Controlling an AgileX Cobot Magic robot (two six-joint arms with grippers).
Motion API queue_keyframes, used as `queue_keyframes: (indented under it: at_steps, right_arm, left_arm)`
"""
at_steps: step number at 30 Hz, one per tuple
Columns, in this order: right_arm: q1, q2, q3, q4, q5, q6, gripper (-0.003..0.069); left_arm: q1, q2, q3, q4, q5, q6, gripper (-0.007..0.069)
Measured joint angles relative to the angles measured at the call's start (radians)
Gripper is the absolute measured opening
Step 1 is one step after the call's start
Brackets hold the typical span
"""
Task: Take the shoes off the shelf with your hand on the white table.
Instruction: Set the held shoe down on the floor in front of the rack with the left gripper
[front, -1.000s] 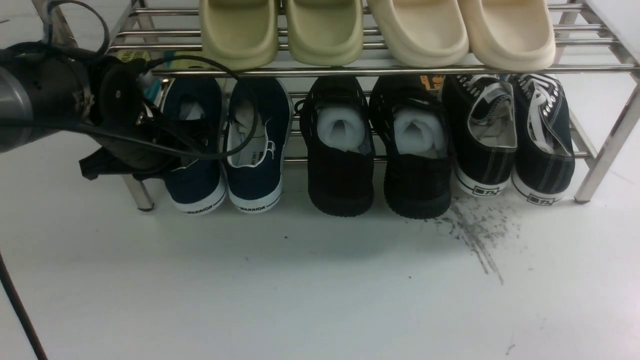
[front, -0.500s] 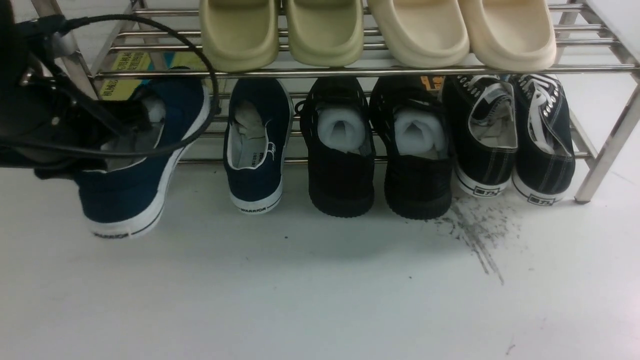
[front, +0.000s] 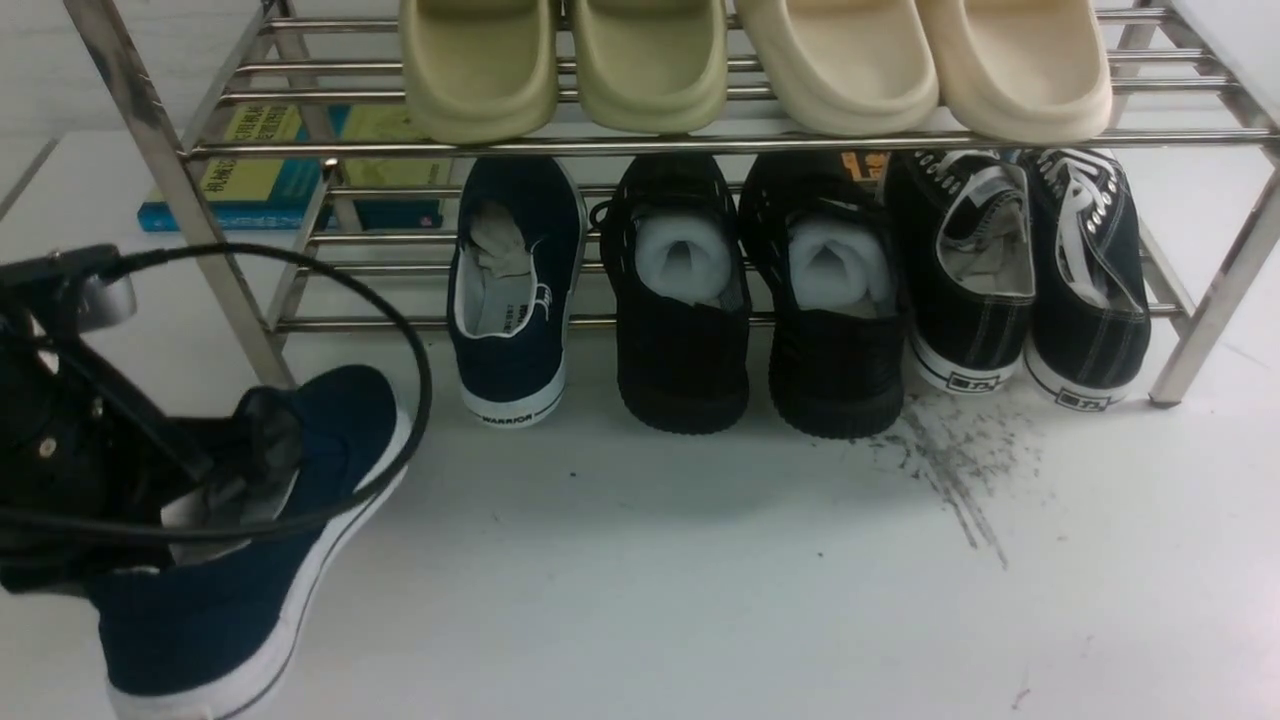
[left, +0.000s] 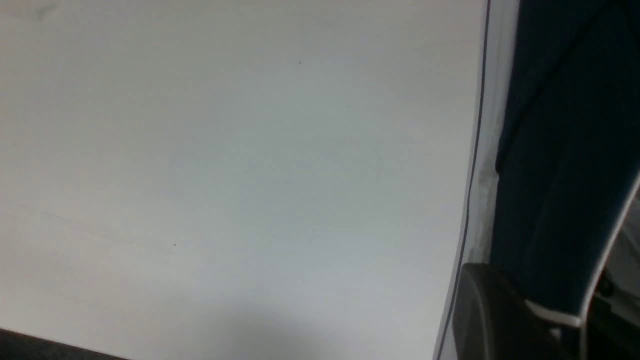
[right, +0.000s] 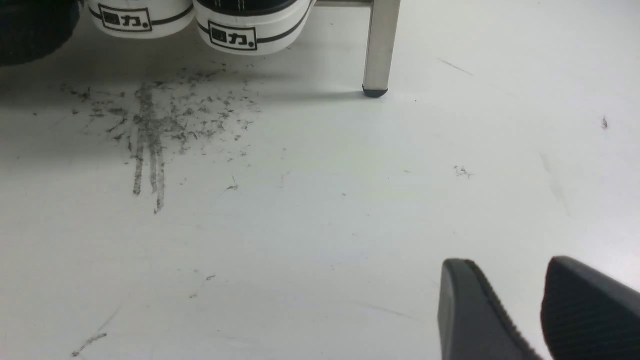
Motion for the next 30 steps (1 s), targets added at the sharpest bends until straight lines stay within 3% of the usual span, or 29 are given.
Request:
queue_keyframes:
  at_steps: [6, 11, 16, 21, 26, 30]
  right_arm:
    - [0.000, 0.000, 0.000, 0.000, 0.000, 0.000, 0.0240]
    - [0.000, 0.000, 0.000, 0.000, 0.000, 0.000, 0.0240]
    - [0.000, 0.000, 0.000, 0.000, 0.000, 0.000, 0.0240]
    - [0.000, 0.000, 0.000, 0.000, 0.000, 0.000, 0.0240]
    - [0.000, 0.000, 0.000, 0.000, 0.000, 0.000, 0.0240]
    - [0.000, 0.000, 0.000, 0.000, 0.000, 0.000, 0.0240]
  left_arm:
    - [-0.001, -0.038, 0.083, -0.046, -0.021, -0.006, 0.0044]
    - [-0.144, -0.042, 0.126, -0.037, -0.061, -0.041, 0.0046]
    - [-0.330, -0.042, 0.126, 0.011, -0.142, -0.175, 0.0046]
    - [-0.575, -0.002, 0.129, 0.117, -0.213, -0.439, 0.0050]
    - [-0.723, 0.080, 0.129, 0.223, -0.260, -0.633, 0.0052]
    - [-0.785, 0.138, 0.129, 0.277, -0.300, -0.739, 0.0054]
